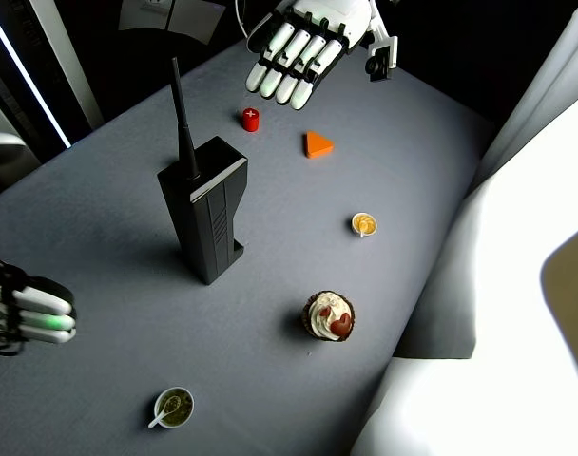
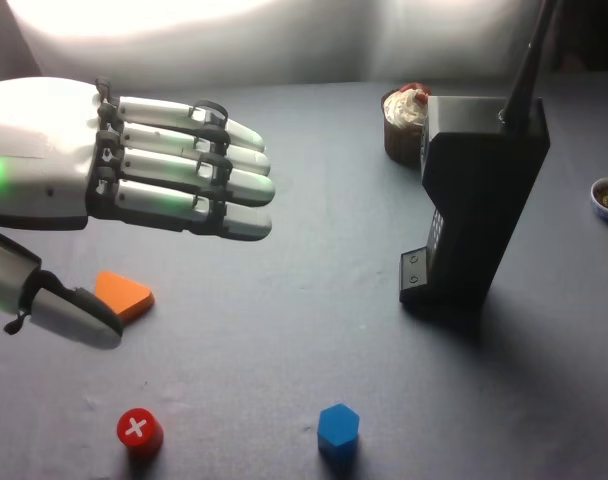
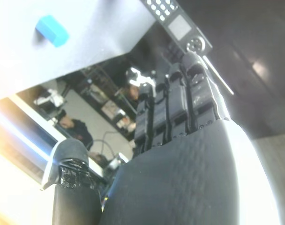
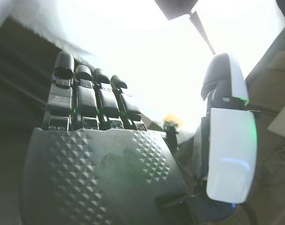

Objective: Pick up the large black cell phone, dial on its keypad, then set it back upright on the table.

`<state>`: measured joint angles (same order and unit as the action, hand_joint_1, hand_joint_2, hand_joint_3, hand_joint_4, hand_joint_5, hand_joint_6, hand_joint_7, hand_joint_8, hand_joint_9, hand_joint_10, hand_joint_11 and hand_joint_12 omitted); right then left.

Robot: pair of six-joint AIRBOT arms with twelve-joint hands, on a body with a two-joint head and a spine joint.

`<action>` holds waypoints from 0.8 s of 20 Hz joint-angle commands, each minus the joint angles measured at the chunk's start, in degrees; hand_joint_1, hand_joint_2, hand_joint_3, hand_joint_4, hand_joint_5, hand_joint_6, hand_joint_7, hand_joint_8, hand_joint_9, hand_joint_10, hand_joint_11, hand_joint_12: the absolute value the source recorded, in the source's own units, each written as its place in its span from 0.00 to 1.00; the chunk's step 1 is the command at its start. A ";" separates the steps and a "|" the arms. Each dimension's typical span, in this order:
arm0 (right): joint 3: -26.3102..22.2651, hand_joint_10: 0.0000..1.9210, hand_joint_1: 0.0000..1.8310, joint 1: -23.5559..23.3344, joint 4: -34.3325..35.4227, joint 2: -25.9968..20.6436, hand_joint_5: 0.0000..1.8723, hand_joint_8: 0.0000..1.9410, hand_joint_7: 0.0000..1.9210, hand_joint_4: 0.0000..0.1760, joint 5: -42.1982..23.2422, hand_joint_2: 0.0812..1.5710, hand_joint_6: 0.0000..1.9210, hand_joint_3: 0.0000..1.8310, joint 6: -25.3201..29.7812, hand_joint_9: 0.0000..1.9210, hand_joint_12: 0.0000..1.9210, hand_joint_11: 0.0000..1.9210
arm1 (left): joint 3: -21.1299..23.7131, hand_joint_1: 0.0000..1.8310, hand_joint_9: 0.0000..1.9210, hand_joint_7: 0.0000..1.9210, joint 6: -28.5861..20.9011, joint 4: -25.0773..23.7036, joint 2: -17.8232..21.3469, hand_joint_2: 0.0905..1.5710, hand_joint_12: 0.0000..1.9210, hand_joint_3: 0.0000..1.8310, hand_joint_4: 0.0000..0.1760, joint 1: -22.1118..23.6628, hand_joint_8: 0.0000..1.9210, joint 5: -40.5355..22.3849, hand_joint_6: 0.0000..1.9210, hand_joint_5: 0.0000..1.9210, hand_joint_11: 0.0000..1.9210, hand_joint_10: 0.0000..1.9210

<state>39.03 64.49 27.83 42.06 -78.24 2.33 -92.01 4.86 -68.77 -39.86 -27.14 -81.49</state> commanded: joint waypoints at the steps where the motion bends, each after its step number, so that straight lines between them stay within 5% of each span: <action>1: 0.57 0.00 0.42 -0.94 -0.65 0.05 0.00 0.00 0.00 0.00 -5.07 0.59 0.00 0.00 0.41 0.01 0.13 0.00 | 0.04 0.04 0.06 0.08 -0.02 5.52 0.08 0.75 0.18 0.00 0.01 1.30 0.00 -3.42 0.00 0.08 0.00 0.00; 7: 3.39 0.00 0.52 -7.17 -2.05 2.34 0.02 0.00 0.01 0.00 0.64 0.61 0.00 0.01 0.16 0.02 0.15 0.00 | -0.45 0.03 0.04 0.04 -0.02 5.55 0.09 0.75 0.17 0.00 0.00 1.39 0.00 -3.84 0.00 0.05 0.00 0.00; 11: 4.16 0.00 0.47 -9.83 -2.07 4.11 0.00 0.00 0.00 0.00 2.72 0.63 0.00 0.01 -0.16 0.01 0.14 0.00 | -0.45 0.06 0.08 0.10 -0.04 5.56 0.08 0.74 0.23 0.00 0.09 1.53 0.00 -3.91 0.00 0.09 0.00 0.01; 16: 4.10 0.00 0.44 -12.05 -2.07 6.21 0.01 0.00 0.00 0.00 3.61 0.65 0.00 0.01 -0.16 0.02 0.17 0.00 | -0.45 0.06 0.07 0.07 -0.05 5.55 0.05 0.74 0.20 0.00 0.06 1.54 0.00 -3.87 0.00 0.07 0.00 0.00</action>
<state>43.00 52.60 27.09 48.99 -67.40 1.56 -92.38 4.86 -68.82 -39.86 -27.05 -81.56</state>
